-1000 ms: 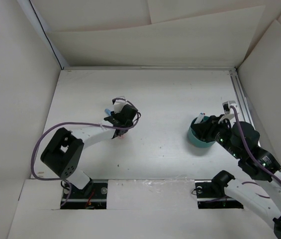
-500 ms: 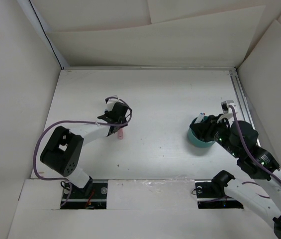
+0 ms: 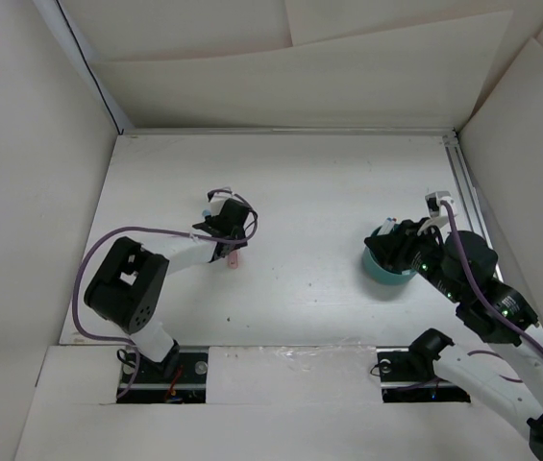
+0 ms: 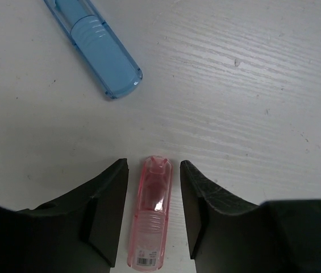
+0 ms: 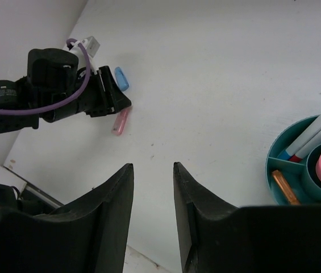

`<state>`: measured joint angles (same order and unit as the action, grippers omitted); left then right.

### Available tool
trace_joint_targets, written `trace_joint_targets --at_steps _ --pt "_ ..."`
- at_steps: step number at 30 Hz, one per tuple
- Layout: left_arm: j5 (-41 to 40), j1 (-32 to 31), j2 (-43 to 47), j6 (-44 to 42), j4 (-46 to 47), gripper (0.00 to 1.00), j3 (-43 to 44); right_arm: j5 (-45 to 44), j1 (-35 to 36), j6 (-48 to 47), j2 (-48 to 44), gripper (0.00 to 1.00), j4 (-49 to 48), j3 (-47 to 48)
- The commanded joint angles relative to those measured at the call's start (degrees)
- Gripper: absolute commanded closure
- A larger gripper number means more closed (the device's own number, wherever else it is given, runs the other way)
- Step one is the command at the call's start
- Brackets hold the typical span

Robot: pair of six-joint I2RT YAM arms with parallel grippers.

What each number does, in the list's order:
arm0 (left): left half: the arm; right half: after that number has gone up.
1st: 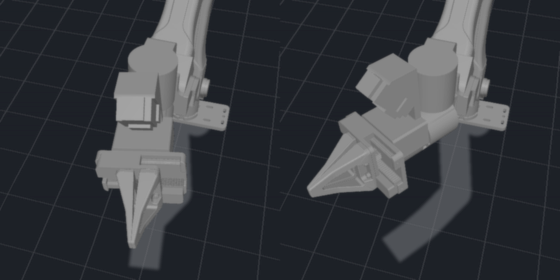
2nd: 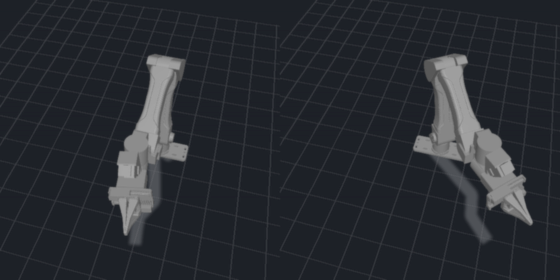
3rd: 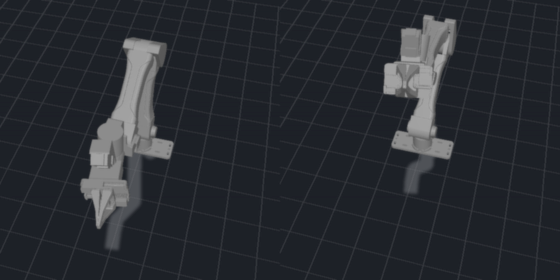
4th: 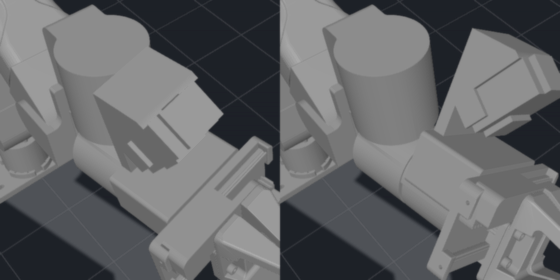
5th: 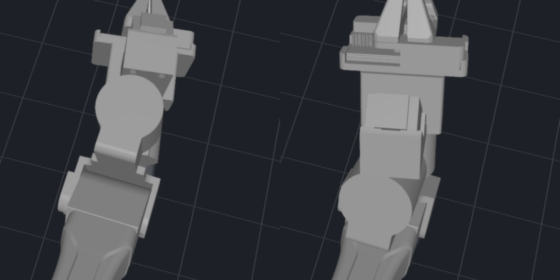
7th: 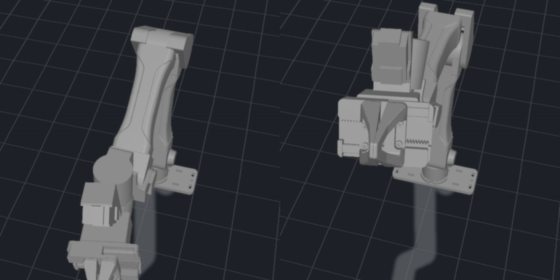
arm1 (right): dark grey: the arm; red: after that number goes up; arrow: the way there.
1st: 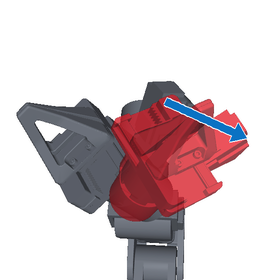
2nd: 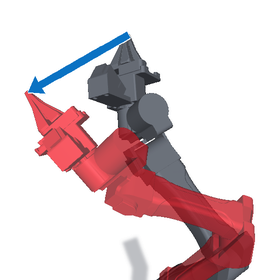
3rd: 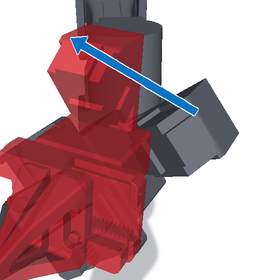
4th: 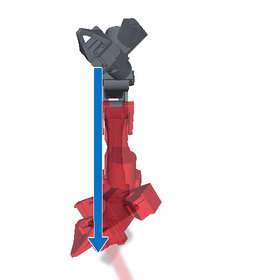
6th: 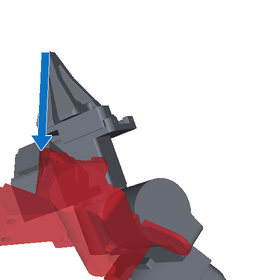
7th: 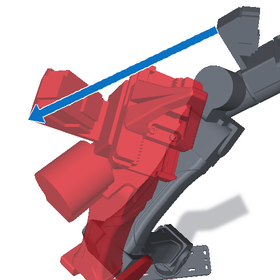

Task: Sort the stationery into containers
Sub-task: Pick up the pen from the center of the board.

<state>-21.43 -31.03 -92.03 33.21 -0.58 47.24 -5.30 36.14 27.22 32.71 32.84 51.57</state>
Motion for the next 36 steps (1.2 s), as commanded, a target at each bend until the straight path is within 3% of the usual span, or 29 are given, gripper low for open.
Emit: trace_joint_targets --at_steps 1,12,15,19,26,31,36 --pt "-1.68 0.00 -0.78 -0.78 0.14 0.63 0.66 0.73 0.60 -0.06 0.43 0.61 -3.13 0.02" --pt "-2.21 0.00 -1.93 -0.78 0.14 0.73 0.66 0.73 0.60 -0.06 0.43 0.61 -3.13 0.02" --pt "-2.73 -0.53 -1.93 -0.78 0.14 0.87 0.66 0.73 0.60 -0.06 0.43 0.61 -3.13 0.02" --pt "-2.74 -1.58 0.97 -0.25 0.14 0.97 0.66 0.73 0.60 -0.06 0.43 0.61 -3.13 0.02" --pt "2.69 -2.28 8.87 1.41 -1.09 1.00 1.27 -1.81 0.60 -0.06 0.43 0.61 -2.61 0.02" --pt "1.57 -6.94 14.67 3.69 -0.56 1.00 3.29 -6.64 0.60 1.07 -0.10 0.61 -1.38 1.77" --pt "4.82 -10.19 18.37 5.98 6.87 1.00 4.44 -12.70 0.60 3.10 -0.10 0.61 -0.76 3.53"
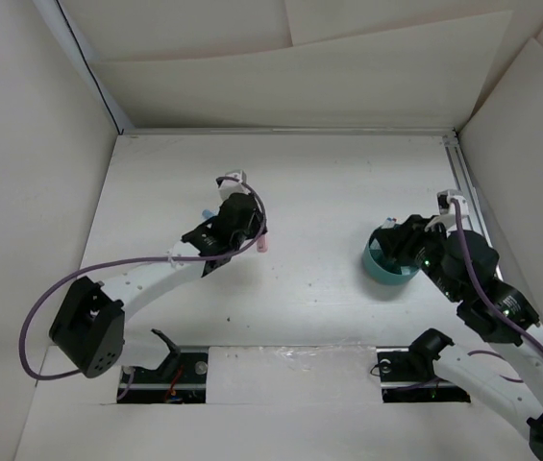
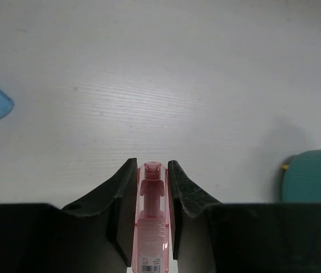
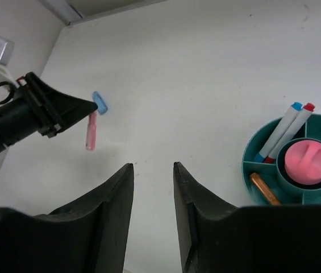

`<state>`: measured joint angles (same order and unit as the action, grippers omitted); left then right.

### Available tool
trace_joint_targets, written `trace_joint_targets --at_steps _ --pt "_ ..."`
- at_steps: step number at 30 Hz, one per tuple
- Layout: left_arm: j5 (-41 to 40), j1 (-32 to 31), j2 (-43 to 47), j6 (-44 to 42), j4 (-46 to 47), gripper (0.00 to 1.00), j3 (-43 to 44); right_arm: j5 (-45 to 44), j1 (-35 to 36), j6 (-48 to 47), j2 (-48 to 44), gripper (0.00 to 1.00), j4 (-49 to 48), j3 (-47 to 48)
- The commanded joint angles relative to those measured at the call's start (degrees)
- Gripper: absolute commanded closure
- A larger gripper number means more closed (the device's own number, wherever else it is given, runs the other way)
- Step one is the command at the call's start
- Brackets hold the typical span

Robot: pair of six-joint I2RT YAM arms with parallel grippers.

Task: Sort the stationery into containers
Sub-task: Pick up the pen from the center of the board, then place the pen in the storage box.

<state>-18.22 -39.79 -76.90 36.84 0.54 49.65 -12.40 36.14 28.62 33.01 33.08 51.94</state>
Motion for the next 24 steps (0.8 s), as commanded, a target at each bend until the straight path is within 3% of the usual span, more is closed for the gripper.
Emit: trace_joint_targets --at_steps 1,10,24 --pt "1.61 -2.21 3.25 2.97 7.71 1.00 2.03 -6.66 0.60 2.57 -0.41 0.61 -0.48 3.69" --pt "-2.44 -11.53 -2.62 2.98 22.03 1.00 7.74 -17.65 0.60 3.63 -0.93 0.48 2.08 12.66" --pt "-12.54 -23.84 -20.38 -4.50 32.42 1.00 19.16 -22.84 0.60 3.63 -2.69 0.47 4.19 14.59"
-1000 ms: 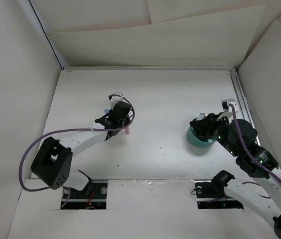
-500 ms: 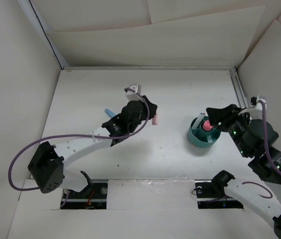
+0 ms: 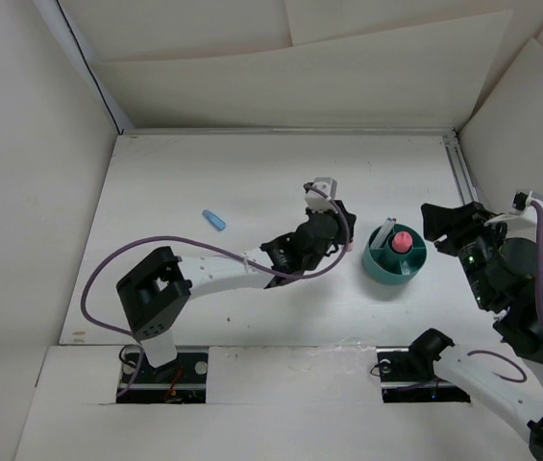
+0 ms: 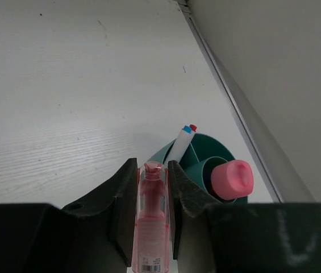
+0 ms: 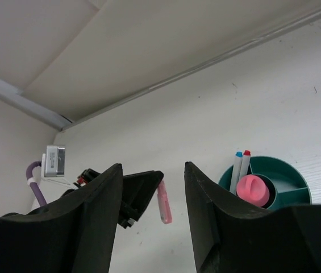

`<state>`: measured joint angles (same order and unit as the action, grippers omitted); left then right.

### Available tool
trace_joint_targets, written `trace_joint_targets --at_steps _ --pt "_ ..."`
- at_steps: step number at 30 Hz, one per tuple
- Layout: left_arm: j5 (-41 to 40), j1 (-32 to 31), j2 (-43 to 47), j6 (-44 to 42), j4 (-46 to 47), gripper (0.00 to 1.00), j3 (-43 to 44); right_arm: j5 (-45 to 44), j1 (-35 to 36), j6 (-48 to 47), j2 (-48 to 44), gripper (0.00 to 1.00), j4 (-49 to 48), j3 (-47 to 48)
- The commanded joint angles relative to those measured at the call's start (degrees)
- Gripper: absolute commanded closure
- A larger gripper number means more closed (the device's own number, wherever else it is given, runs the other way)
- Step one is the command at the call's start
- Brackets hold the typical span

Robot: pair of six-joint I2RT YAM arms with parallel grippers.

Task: Sort the stationery into containers
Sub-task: Place the pen in the storage box.

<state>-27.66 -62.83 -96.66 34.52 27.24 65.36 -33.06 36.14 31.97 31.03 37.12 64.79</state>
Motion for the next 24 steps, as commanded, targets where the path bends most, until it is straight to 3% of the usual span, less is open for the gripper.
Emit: trace_joint_targets --at_steps 1,12,17,24 --pt "-3.10 -0.80 -1.24 -2.18 6.24 1.00 4.41 -2.71 0.60 0.29 -1.23 0.47 0.14 1.74" --pt "-8.63 -5.99 -9.59 -2.71 13.61 1.00 8.29 -3.77 0.60 0.29 -2.29 0.47 0.14 1.21" --pt "-14.69 -9.67 -15.03 -7.18 18.81 1.00 11.18 -3.77 0.60 0.29 -2.81 0.47 0.14 1.21" --pt "-17.69 -10.30 -20.05 -9.65 21.53 1.00 15.84 -1.83 0.60 -0.24 -3.34 0.47 -0.38 1.21"
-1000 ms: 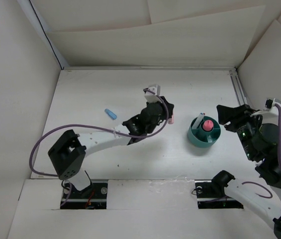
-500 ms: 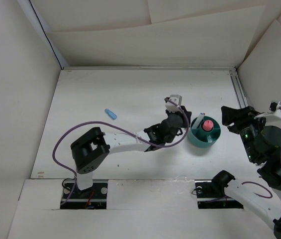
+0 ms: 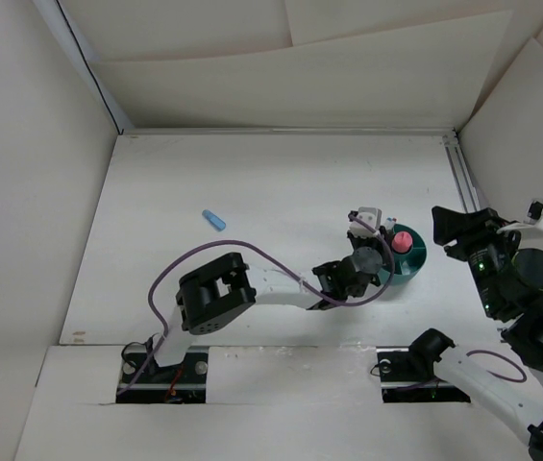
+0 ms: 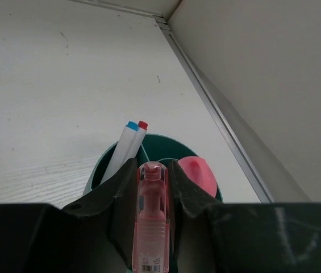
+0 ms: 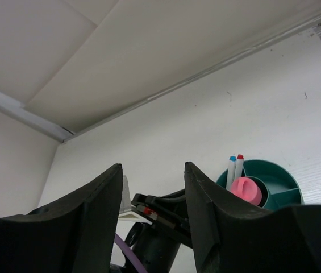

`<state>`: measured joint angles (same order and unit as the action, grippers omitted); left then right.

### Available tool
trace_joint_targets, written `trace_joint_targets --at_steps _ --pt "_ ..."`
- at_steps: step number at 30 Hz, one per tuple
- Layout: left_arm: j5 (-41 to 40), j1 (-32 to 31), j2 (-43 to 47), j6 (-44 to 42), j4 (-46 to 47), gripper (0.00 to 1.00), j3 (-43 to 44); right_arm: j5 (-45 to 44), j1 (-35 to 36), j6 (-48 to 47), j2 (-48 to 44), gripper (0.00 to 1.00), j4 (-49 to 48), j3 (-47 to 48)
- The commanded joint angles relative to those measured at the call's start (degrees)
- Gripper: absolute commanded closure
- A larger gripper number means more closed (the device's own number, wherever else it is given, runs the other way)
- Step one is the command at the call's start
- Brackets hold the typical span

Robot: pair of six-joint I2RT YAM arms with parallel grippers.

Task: Sort the stationery into containers
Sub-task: Place the pen in the storage box.

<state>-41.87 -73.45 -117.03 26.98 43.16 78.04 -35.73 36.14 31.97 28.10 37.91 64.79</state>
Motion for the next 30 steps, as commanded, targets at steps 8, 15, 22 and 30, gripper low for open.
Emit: trace_joint_targets --at_steps 8,15,22,30 --pt "-7.43 0.33 -3.55 -6.41 10.89 1.00 4.49 1.45 0.60 -0.76 -0.41 0.47 -1.17 0.07" --pt "-9.10 -0.20 -5.84 -8.26 14.58 1.00 4.49 1.98 0.60 -1.82 -0.41 0.47 -1.17 0.07" --pt "-10.34 -2.05 -6.89 -11.51 17.92 0.98 4.49 1.98 0.60 -1.82 -0.41 0.47 -1.70 0.07" --pt "-10.34 -2.05 -6.89 -10.90 17.40 0.85 3.87 2.50 0.60 -2.35 -0.41 0.47 -1.70 0.07"
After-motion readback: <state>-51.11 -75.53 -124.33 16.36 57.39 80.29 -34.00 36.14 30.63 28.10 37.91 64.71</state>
